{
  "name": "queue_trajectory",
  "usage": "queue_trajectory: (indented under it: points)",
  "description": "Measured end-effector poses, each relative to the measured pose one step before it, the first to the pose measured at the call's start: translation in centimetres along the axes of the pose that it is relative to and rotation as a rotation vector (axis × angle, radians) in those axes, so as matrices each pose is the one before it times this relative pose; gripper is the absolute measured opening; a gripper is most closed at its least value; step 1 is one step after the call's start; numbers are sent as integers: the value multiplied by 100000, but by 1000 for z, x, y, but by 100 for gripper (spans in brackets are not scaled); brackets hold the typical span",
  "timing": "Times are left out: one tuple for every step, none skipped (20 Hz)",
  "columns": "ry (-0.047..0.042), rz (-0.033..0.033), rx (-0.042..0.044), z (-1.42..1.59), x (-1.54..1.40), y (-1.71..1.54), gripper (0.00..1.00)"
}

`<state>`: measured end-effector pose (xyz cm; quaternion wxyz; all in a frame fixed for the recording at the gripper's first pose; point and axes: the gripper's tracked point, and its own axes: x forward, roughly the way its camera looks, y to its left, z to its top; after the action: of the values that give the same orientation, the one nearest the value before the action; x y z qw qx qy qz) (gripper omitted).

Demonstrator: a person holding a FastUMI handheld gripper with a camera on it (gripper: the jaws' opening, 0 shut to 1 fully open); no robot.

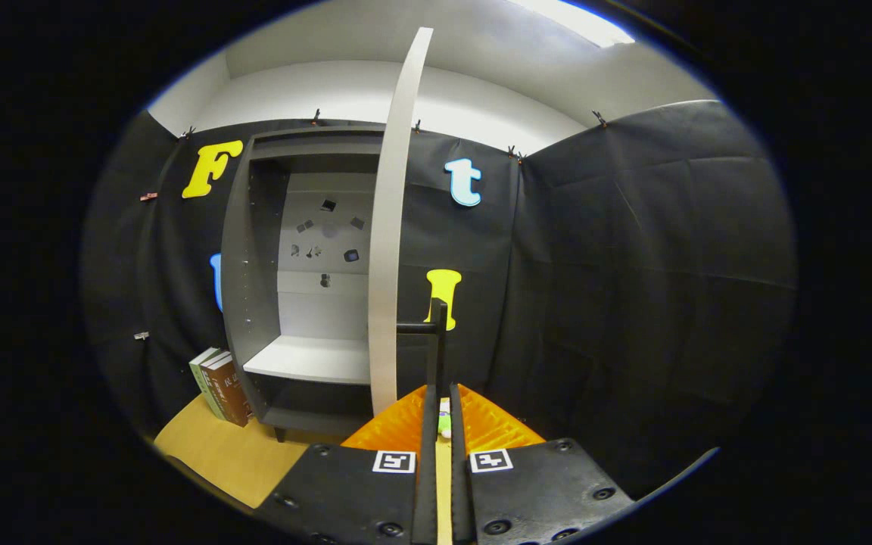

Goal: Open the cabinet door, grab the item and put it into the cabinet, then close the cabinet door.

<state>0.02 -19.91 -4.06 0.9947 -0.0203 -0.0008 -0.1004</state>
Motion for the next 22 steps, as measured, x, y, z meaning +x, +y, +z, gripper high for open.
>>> queue_trajectory:
  points:
    - [-1090, -1225, -874, 186, -482, -225, 13]
    - [-1854, -36, -41, 398, -558, 139, 16]
    - [-1855, 32, 520, 700, -653, 233, 16]
    - [-2609, -204, 1066, 838, -645, 94, 28]
    - [-3765, 739, 1973, 1179, -575, 246, 39]
    - [-2896, 1503, 2547, 1058, -488, 670, 51]
    - [-1539, 2601, 1080, 498, -290, 919, 62]
    - [107, 3006, 390, -252, -129, 988, 73]
    - [995, 2894, -40, -609, -6, 1201, 85]
    - [1087, 2173, -199, -160, -83, 1086, 96]
    - [922, 1498, 563, -423, -23, 766, 96]
    - [2592, 3069, 1137, -750, -153, 1118, 97]
    - [3218, 2834, 1534, -1106, -70, 1376, 97]
    - [3106, 3535, 1199, -1280, 201, 1515, 97]
    - [3643, 2071, 681, -1438, 371, 1202, 97]
    - [4403, 2336, 150, -1766, 702, 1006, 97]
    - [4771, 1626, -114, -1930, 516, 1052, 97]
    - [5818, 1513, -271, -2241, 718, 1033, 97]
    - [5222, 1950, -495, -2184, 705, 1004, 97]
    - [5359, 2068, 81, -2062, 891, 1135, 97]
    - [3801, 2049, 904, -1626, 838, 785, 98]
    - [3412, 873, 1077, -1374, 904, 373, 98]
